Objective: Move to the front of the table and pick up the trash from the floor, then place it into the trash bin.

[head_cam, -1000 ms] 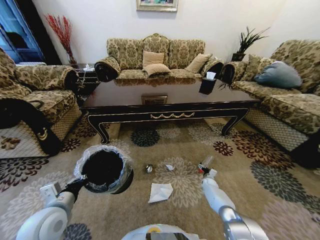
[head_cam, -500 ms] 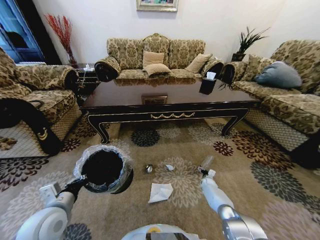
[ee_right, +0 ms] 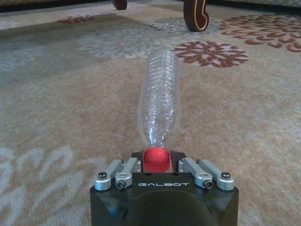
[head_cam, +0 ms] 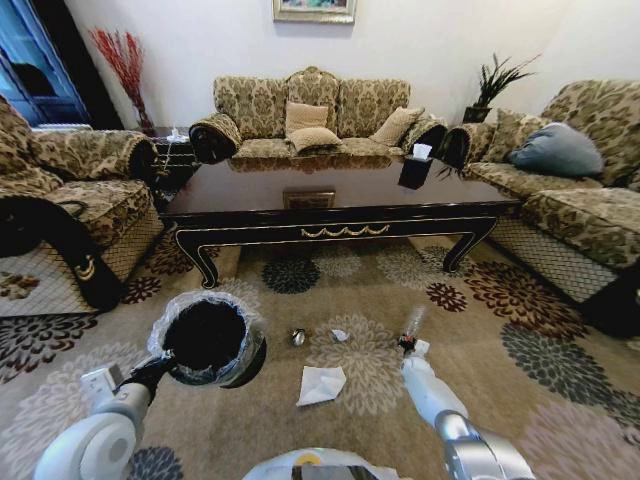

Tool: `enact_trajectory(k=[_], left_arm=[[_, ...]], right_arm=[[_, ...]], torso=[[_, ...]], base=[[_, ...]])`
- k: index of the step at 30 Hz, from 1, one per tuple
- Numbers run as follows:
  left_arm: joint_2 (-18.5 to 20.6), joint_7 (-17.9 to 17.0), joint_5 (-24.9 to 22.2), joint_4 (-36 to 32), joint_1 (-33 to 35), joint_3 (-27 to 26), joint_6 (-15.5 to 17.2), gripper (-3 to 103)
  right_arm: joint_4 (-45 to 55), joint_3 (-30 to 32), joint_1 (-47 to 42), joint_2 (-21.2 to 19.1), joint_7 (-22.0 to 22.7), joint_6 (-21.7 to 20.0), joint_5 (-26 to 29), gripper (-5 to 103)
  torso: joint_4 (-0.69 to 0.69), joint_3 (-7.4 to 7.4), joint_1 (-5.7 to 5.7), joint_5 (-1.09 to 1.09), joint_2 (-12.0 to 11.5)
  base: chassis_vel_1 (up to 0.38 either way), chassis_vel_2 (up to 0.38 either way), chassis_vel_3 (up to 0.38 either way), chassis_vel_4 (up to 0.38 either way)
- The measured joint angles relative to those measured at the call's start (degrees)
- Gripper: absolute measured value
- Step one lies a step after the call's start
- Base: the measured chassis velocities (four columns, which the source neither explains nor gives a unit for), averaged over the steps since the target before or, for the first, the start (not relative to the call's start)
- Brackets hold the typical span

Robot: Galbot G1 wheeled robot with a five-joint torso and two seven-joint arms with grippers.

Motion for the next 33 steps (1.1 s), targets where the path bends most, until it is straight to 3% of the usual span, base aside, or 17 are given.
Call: enact_trajectory(k=[13, 19, 21, 23, 29, 33], left_arm=[[-0.1, 0.0, 0.1, 1.5, -1.6, 1.0, 0.0, 2], [0.4, 0.1, -0.2, 2.6, -2.3, 1.6, 0.0, 2], [0.2, 0.3, 0.9, 3.9, -3.5, 4.0, 0.0, 2], [0.2, 0.5, 1.5, 4.7, -4.1, 5.3, 0.0, 2], [0.6, 0.7, 2.6, 7.3, -5.3, 7.6, 0.0, 2], [1.4, 1.3, 4.4, 10.2, -6.3, 10.5, 0.0, 2]], right_arm=[[6.6, 0.0, -6.5, -1.1, -1.2, 2.8, -0.8, 27], [20.8, -2.6, -14.9, -3.3, -3.4, 5.6, 3.4, 27], [37.5, -5.1, -22.5, -5.4, -6.8, 10.0, 5.9, 27], [44.6, -6.2, -25.3, -6.1, -9.5, 12.4, 6.6, 27], [54.0, -10.0, -27.8, -8.3, -14.7, 17.6, 8.4, 27], [60.6, -16.3, -28.4, -11.5, -19.3, 22.7, 10.3, 27]], torso=[[0.0, 0.0, 0.0, 0.01, 0.0], [-0.02, 0.0, 0.0, 0.01, 0.0], [-0.01, -0.01, 0.0, 0.0, 0.0], [0.0, 0.0, 0.0, -0.01, 0.0], [0.0, -0.01, 0.0, -0.01, 0.0], [0.0, 0.0, 0.0, -0.02, 0.0]], base=[[0.0, 0.0, 0.0, 0.0], [0.0, 0.0, 0.0, 0.0], [0.0, 0.0, 0.0, 0.0], [0.0, 0.0, 0.0, 0.0], [0.0, 0.0, 0.0, 0.0], [0.0, 0.0, 0.0, 0.0]])
